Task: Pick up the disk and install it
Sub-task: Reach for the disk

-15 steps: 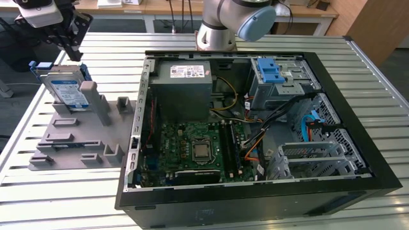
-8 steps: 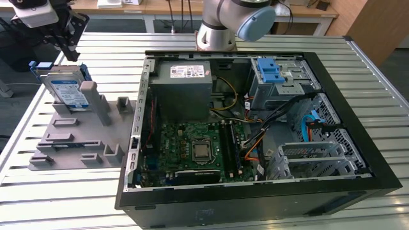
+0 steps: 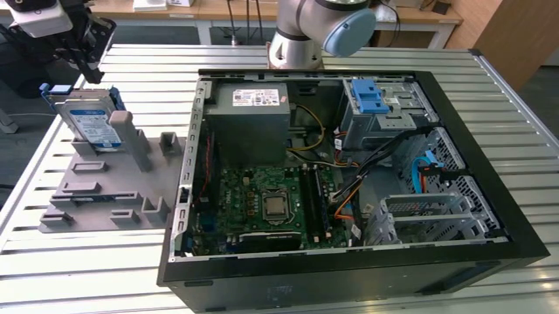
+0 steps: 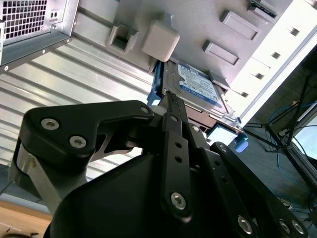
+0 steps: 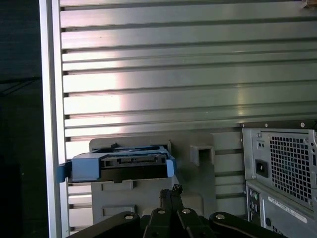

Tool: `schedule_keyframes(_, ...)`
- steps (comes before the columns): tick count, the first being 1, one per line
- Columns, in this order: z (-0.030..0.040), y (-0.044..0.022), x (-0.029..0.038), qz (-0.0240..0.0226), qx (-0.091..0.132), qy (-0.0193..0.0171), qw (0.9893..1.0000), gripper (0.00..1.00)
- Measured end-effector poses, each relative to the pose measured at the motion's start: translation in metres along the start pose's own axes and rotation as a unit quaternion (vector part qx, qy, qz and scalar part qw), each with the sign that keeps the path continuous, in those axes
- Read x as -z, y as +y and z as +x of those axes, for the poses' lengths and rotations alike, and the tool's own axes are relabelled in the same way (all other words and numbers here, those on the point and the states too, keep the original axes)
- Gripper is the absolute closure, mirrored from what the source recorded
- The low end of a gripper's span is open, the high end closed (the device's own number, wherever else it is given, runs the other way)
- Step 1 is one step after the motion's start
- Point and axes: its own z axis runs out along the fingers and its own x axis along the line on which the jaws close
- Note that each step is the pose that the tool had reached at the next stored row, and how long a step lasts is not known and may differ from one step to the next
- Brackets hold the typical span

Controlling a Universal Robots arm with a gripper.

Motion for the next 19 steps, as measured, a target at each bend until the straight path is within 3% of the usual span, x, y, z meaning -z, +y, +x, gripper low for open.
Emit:
schedule_keyframes(8,0.0011,-0.0001,0.0,0.0,0.0,0.0,1.0,0.89)
schedule_keyframes(19,0.0126,-0.0008,0.0002,0.0,0.0,0.0,1.0,0.89)
